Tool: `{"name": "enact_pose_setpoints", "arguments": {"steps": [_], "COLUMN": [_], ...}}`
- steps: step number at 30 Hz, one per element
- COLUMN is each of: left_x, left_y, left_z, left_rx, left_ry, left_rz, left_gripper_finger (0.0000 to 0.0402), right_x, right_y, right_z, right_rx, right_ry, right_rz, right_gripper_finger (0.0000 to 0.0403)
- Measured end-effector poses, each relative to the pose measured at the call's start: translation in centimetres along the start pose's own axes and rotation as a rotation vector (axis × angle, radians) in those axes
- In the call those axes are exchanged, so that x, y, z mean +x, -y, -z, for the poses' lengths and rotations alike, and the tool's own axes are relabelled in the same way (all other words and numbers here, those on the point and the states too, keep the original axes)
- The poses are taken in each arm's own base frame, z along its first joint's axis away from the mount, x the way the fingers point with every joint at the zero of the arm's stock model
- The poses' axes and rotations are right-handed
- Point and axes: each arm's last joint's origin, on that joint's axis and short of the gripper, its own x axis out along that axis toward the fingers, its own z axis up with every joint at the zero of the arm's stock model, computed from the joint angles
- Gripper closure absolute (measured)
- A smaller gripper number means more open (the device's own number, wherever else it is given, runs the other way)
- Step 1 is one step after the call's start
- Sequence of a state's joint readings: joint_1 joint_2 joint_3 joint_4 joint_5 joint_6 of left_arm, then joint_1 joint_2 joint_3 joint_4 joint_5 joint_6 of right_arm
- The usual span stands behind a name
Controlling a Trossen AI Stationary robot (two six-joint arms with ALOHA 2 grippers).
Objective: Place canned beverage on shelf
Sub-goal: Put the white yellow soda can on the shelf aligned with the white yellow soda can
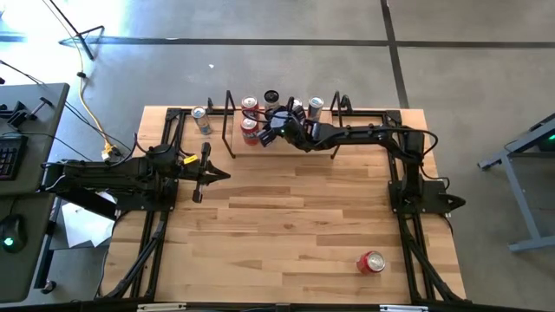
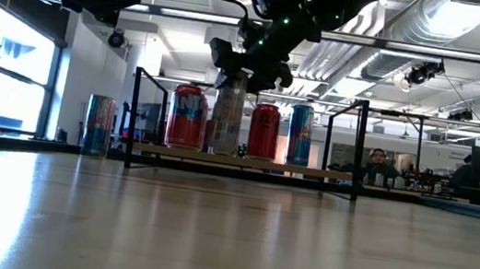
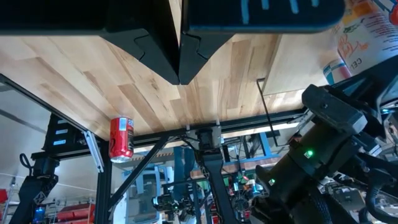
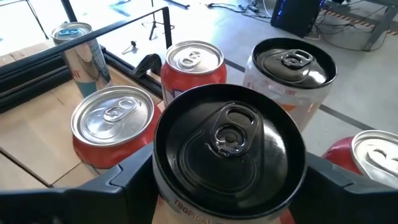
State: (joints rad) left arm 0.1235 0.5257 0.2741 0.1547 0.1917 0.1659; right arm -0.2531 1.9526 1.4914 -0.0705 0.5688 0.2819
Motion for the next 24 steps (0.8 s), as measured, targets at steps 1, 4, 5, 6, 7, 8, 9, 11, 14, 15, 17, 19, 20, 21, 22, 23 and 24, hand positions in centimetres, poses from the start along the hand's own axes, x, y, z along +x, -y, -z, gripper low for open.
{"name": "enact_pose_setpoints", "arguments": {"steps": [1, 4, 5, 6, 7, 8, 9, 11, 14, 15, 17, 19, 20, 21, 22, 23, 24], "left_x": [0.0, 0.0, 0.0, 0.0, 0.0, 0.0, 0.0, 0.0, 0.0, 0.0, 0.0, 0.0, 0.0, 0.0, 0.0, 0.0, 0.0], "left_y": [0.0, 0.0, 0.0, 0.0, 0.0, 0.0, 0.0, 0.0, 0.0, 0.0, 0.0, 0.0, 0.0, 0.0, 0.0, 0.0, 0.0], "left_z": [0.0, 0.0, 0.0, 0.0, 0.0, 0.0, 0.0, 0.0, 0.0, 0.0, 0.0, 0.0, 0.0, 0.0, 0.0, 0.0, 0.0], "left_rx": [0.0, 0.0, 0.0, 0.0, 0.0, 0.0, 0.0, 0.0, 0.0, -0.001, 0.0, -0.001, 0.0, 0.0, 0.0, 0.0, 0.0], "left_ry": [0.0, 0.0, 0.0, 0.0, 0.0, 0.0, 0.0, 0.0, 0.0, 0.0, 0.0, 0.0, 0.0, 0.0, 0.0, 0.0, -0.001], "left_rz": [0.0, 0.0, 0.0, 0.0, 0.0, 0.0, 0.0, 0.0, 0.0, 0.0, 0.0, 0.0, 0.0, 0.0, 0.0, 0.0, 0.0], "left_gripper_finger": [0.0401, 0.0401, 0.0401, 0.0402, 0.0401, 0.0402, 0.0402, 0.0401, 0.0401, 0.0401, 0.0401, 0.0401, 0.0402, 0.0401, 0.0402, 0.0402, 0.0401], "right_x": [0.0, 0.0, 0.0, 0.0, 0.0, 0.0, 0.0, 0.0, 0.0, 0.0, -0.1, -0.5, -0.8, -1.1, -1.5, -2.0, -2.4], "right_y": [0.0, 0.0, 0.0, 0.0, 0.0, 0.0, 0.0, 0.0, 0.0, 0.0, -0.2, -0.3, -0.4, -0.3, -0.3, -0.3, -0.3], "right_z": [0.0, 0.0, 0.0, -0.1, -0.2, -0.2, -0.2, -0.2, -0.3, -0.4, -0.4, -0.7, -0.9, -1.2, -1.5, -1.8, -2.1], "right_rx": [0.001, -0.001, -0.001, 0.003, 0.005, 0.005, 0.004, 0.001, -0.014, -0.027, -0.057, -0.078, -0.079, -0.081, -0.092, -0.094, -0.102], "right_ry": [0.0, 0.0, 0.001, 0.007, 0.01, 0.011, 0.009, 0.01, 0.024, 0.028, 0.039, 0.045, 0.051, 0.058, 0.066, 0.075, 0.082], "right_rz": [0.0, -0.001, 0.0, 0.0, -0.003, 0.001, 0.001, 0.001, -0.002, -0.004, -0.01, -0.016, -0.02, -0.022, -0.026, -0.031, -0.035], "right_gripper_finger": [0.0136, 0.0121, 0.0117, 0.0113, 0.011, 0.0107, 0.0105, 0.0102, 0.0102, 0.0102, 0.0101, 0.0101, 0.0101, 0.0101, 0.0101, 0.01, 0.01]}}
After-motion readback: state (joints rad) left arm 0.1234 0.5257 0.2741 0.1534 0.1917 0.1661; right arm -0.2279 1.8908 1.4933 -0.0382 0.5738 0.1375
